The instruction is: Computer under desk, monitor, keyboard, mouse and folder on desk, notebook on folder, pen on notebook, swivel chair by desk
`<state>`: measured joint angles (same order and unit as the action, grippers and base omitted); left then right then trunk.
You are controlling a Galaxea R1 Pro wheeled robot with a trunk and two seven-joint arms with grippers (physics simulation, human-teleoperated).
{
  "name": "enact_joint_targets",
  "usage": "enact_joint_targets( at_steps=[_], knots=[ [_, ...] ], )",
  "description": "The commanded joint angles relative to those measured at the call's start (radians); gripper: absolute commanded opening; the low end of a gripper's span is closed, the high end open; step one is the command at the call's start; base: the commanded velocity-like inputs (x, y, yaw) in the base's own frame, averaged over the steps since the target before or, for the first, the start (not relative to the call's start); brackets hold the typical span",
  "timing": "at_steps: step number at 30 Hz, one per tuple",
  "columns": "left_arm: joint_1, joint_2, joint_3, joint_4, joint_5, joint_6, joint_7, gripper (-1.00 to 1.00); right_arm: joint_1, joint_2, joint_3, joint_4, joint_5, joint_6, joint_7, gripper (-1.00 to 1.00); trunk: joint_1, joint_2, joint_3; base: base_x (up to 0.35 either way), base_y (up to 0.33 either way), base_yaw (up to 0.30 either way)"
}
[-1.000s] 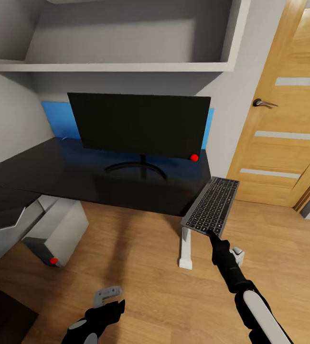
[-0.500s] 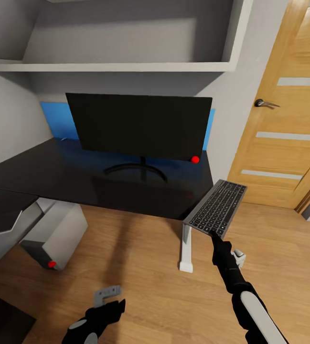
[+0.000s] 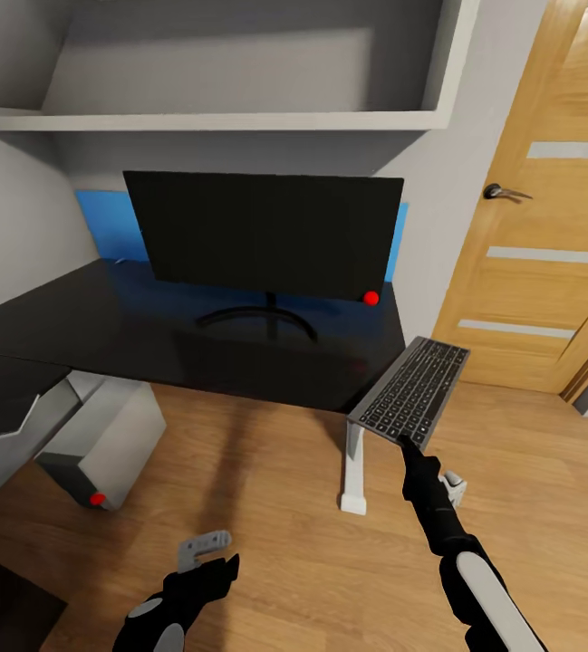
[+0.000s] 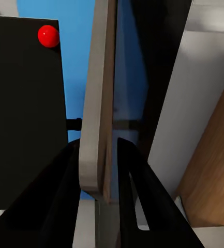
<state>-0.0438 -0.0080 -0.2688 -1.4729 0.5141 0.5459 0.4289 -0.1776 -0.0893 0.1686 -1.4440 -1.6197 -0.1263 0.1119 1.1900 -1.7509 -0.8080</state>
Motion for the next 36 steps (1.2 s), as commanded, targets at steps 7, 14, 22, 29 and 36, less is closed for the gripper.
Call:
enact_joint_targets(
  at_steps=[7, 14, 22, 29, 36],
  knots=[
    [-0.001, 0.001, -0.001, 0.0, 0.011, 0.002, 0.01, 1.0, 0.0, -0.001, 0.004, 0.002, -0.019, -0.007, -0.054, -1.0, 0.0, 0.0, -0.001, 0.0, 0.0, 0.0],
    [-0.001, 0.003, -0.001, 0.007, 0.012, 0.002, 0.006, 1.0, 0.0, -0.001, 0.004, 0.002, -0.019, -0.007, -0.054, -1.0, 0.0, 0.0, -0.001, 0.042, 0.005, 0.0],
    [-0.001, 0.003, -0.001, 0.012, 0.012, 0.002, 0.005, 1.0, 0.0, -0.001, 0.005, 0.002, -0.019, -0.006, -0.054, -1.0, 0.0, 0.0, -0.001, 0.028, 0.008, 0.0],
    [-0.001, 0.003, -0.001, 0.013, 0.012, 0.002, 0.005, 1.0, 0.0, -0.001, 0.01, 0.002, -0.02, -0.006, -0.054, -1.0, 0.0, 0.0, -0.001, -0.008, 0.064, 0.0],
    [-0.001, 0.003, -0.001, 0.02, 0.012, 0.002, 0.005, 1.0, 0.0, -0.001, 0.012, 0.002, -0.02, -0.006, -0.054, -1.0, 0.0, 0.0, -0.001, -0.002, 0.011, 0.0]
  ],
)
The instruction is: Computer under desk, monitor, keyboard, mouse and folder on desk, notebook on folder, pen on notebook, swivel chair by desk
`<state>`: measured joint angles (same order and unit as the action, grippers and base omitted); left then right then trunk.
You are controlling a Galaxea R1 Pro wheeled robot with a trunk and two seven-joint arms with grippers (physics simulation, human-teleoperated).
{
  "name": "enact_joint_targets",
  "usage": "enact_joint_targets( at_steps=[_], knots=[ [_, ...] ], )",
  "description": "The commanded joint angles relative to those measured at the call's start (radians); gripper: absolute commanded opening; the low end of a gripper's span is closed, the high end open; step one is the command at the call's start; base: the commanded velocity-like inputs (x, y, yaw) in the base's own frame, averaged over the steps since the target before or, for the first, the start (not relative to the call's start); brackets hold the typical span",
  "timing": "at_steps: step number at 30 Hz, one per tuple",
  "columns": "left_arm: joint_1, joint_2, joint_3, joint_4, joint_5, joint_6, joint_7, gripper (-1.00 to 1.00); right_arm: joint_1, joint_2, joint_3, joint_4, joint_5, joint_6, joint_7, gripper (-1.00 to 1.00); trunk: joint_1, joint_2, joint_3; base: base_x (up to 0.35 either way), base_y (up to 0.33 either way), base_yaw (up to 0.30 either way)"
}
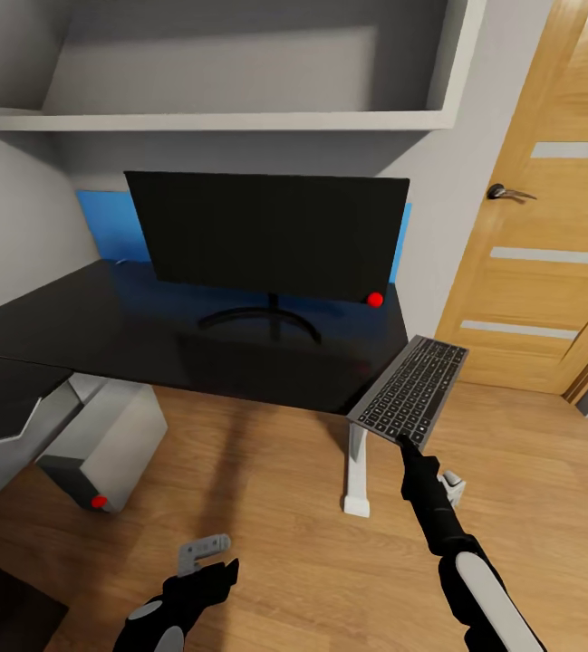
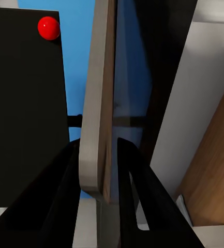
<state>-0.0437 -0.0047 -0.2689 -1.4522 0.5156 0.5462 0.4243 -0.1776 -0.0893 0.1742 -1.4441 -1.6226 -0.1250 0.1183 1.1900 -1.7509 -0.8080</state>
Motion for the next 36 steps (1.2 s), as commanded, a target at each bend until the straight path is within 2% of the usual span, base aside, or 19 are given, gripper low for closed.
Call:
enact_joint_targets(
  at_steps=[1, 17, 25, 36],
  knots=[
    [-0.001, 0.0, -0.001, -0.001, 0.011, 0.002, 0.01, 1.0, 0.0, -0.001, 0.007, 0.002, -0.017, -0.007, -0.06, -1.0, 0.0, 0.0, -0.001, 0.0, 0.0, 0.0],
    [-0.001, 0.0, -0.002, -0.001, 0.01, 0.001, 0.01, 1.0, 0.0, 0.0, 0.008, 0.002, -0.019, -0.006, -0.06, -1.0, 0.0, 0.0, -0.001, 0.0, 0.0, 0.0],
    [-0.001, 0.0, -0.003, 0.01, 0.009, 0.001, 0.009, 1.0, 0.0, 0.001, 0.037, 0.002, -0.019, -0.007, -0.059, -1.0, 0.0, 0.0, -0.001, -0.013, 0.0, 0.0],
    [-0.001, -0.001, -0.003, 0.013, 0.009, 0.001, 0.008, 1.0, 0.0, 0.0, 0.039, 0.002, -0.019, -0.007, -0.06, -1.0, 0.0, 0.0, -0.001, -0.083, 0.0, 0.0]
  ],
)
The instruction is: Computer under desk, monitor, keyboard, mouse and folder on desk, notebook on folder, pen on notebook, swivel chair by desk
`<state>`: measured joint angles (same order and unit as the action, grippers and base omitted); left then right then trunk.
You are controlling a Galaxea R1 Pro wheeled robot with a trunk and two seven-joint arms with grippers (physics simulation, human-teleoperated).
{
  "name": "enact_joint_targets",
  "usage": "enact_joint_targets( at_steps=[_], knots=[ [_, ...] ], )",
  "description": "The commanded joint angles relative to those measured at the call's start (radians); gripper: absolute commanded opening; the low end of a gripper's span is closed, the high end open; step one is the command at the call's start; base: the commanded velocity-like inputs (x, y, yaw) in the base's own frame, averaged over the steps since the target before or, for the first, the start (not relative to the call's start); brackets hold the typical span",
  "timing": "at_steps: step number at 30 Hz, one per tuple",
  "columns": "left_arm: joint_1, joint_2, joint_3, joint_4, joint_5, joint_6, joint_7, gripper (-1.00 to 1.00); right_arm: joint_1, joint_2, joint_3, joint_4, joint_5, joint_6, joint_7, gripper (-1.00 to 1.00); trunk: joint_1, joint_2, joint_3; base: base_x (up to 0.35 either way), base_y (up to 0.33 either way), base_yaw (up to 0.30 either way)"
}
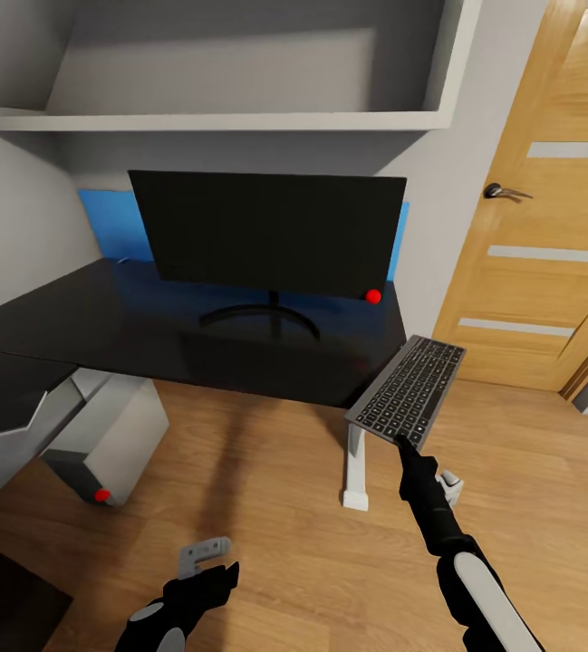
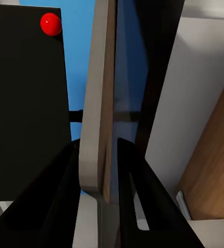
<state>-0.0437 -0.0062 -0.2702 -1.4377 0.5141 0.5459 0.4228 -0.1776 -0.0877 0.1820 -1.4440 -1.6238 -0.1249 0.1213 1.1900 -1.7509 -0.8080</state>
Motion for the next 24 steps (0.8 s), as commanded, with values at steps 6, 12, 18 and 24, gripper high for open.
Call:
enact_joint_targets(
  at_steps=[6, 12, 18, 24],
  knots=[
    [-0.001, 0.0, -0.001, -0.001, 0.011, 0.002, 0.01, 1.0, 0.0, -0.001, 0.032, 0.002, -0.018, -0.007, -0.063, -1.0, 0.0, 0.0, -0.001, -0.034, 0.032, 0.0],
    [-0.001, 0.0, -0.001, -0.001, 0.011, 0.002, 0.01, 1.0, 0.0, -0.001, 0.033, 0.002, -0.017, -0.007, -0.063, -1.0, 0.0, 0.0, -0.001, -0.043, 0.044, 0.0],
    [-0.001, 0.0, -0.002, 0.005, 0.01, 0.002, 0.01, 1.0, 0.0, -0.001, 0.033, 0.002, -0.016, -0.006, -0.062, -1.0, 0.0, 0.0, -0.001, -0.003, 0.003, 0.0],
    [-0.001, 0.0, -0.002, 0.006, 0.009, 0.002, 0.01, 1.0, 0.0, -0.001, 0.033, 0.001, -0.015, -0.005, -0.063, -1.0, 0.0, 0.0, -0.001, 0.0, 0.0, 0.0]
  ],
)
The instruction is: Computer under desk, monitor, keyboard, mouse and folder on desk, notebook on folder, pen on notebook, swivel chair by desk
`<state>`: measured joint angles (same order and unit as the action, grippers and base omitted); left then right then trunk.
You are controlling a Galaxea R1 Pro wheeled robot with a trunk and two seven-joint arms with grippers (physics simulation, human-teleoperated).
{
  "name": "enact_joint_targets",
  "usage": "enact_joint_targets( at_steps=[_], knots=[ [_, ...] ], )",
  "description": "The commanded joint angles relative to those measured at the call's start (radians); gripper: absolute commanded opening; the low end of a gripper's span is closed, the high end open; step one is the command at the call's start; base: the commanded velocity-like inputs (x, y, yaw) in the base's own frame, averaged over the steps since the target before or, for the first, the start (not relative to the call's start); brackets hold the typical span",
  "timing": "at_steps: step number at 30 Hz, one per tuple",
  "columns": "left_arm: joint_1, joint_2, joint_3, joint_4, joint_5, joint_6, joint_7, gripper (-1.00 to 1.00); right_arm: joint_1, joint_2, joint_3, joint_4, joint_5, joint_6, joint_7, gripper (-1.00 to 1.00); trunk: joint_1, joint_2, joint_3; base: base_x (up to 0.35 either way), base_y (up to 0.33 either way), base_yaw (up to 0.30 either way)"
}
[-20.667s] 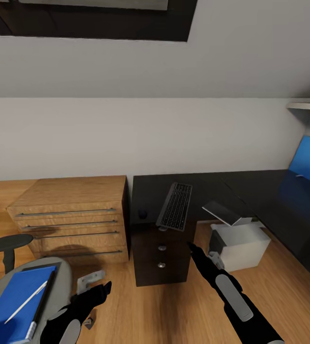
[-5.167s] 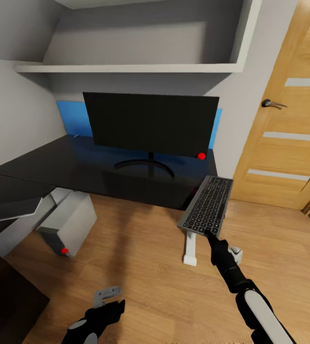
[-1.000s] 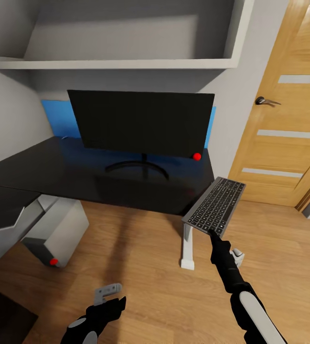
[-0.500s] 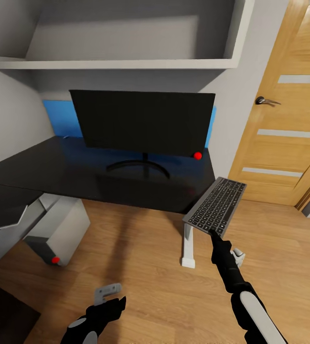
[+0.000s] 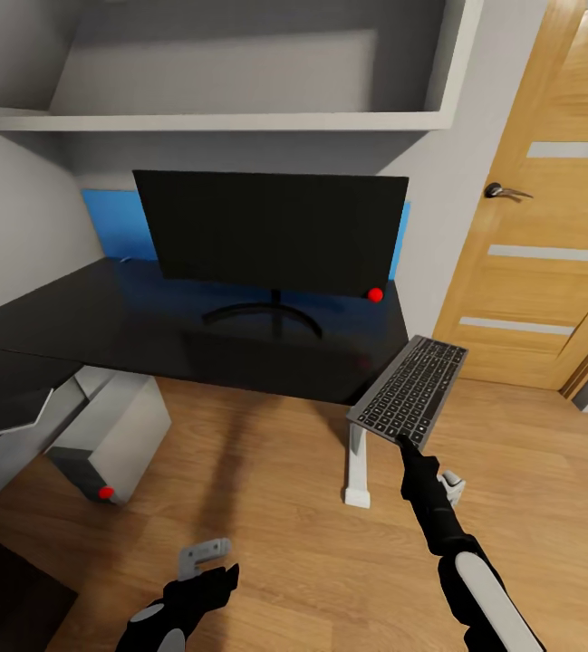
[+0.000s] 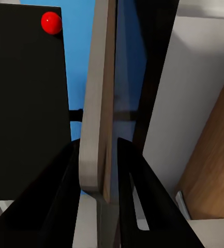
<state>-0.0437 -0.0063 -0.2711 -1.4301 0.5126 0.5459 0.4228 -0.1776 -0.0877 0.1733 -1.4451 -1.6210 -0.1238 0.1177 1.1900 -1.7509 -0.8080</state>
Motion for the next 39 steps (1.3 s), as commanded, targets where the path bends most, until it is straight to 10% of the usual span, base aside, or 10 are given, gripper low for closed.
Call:
enact_joint_targets(
  at_steps=[1, 3, 4, 39],
  knots=[
    [-0.001, 0.0, -0.001, -0.001, 0.011, 0.002, 0.01, 1.0, 0.0, -0.001, 0.041, 0.002, -0.018, -0.006, -0.059, -1.0, 0.0, 0.0, -0.001, 0.0, 0.0, 0.0],
    [-0.001, 0.0, -0.001, -0.001, 0.01, 0.002, 0.01, 1.0, 0.0, -0.001, 0.042, 0.002, -0.017, -0.005, -0.06, -1.0, 0.0, 0.0, -0.001, 0.0, 0.0, 0.0],
    [-0.001, 0.0, -0.001, -0.001, 0.01, 0.002, 0.01, 1.0, 0.0, -0.002, 0.042, 0.002, -0.017, -0.005, -0.06, 1.0, 0.0, 0.0, -0.001, 0.0, 0.0, 0.0],
    [-0.001, -0.001, -0.002, 0.02, 0.01, 0.001, 0.014, 1.0, 0.0, -0.003, 0.029, 0.002, -0.017, -0.002, -0.061, 1.0, 0.0, 0.0, -0.001, 0.0, 0.0, 0.0]
  ],
)
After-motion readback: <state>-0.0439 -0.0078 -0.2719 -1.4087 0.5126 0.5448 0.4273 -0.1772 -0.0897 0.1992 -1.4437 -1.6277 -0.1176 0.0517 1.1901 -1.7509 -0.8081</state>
